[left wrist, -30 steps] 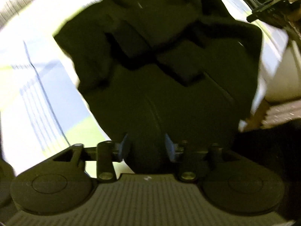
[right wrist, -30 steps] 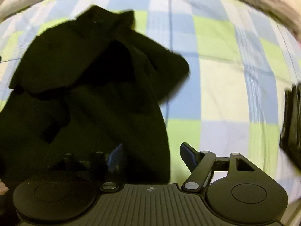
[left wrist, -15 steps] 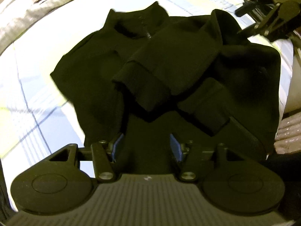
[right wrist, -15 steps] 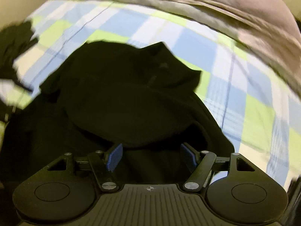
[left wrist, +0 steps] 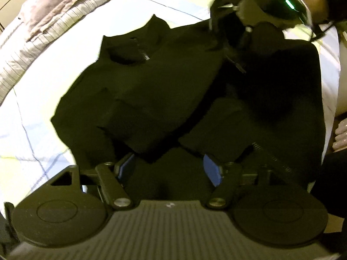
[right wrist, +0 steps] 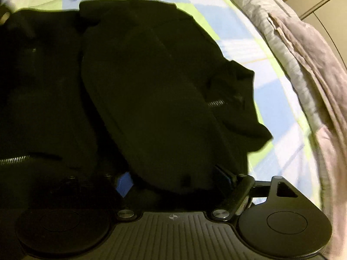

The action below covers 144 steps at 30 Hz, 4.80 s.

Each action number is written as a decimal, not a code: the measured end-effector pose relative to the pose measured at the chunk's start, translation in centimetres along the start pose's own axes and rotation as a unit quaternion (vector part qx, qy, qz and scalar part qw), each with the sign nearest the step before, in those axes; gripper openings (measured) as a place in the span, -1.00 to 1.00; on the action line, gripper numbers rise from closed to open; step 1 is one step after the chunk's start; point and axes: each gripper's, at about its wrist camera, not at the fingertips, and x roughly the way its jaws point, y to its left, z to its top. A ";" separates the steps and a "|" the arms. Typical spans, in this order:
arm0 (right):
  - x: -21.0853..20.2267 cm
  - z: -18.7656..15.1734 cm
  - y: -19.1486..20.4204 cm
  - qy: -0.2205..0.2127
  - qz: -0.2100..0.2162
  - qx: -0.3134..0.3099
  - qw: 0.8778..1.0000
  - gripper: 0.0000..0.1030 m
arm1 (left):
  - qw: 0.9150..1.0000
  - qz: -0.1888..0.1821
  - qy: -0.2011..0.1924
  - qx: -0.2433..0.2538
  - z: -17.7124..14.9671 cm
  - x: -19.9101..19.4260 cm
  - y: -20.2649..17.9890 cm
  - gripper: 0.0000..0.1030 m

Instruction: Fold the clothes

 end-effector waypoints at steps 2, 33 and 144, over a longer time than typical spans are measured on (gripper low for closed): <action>-1.5 -1.0 -1.8 -0.033 0.004 0.028 0.999 -0.84 | 1.000 0.001 -0.003 -0.002 0.8 0.1 -1.1 0.26; -6.2 -11.8 -14.0 -0.006 -0.071 0.475 0.877 0.48 | 0.940 0.254 0.042 -0.225 -3.2 -4.8 20.4 -1.00; 2.0 8.7 -3.8 -0.027 0.046 0.513 0.857 0.12 | 0.916 0.125 0.030 -0.379 -14.0 -1.1 23.1 -0.10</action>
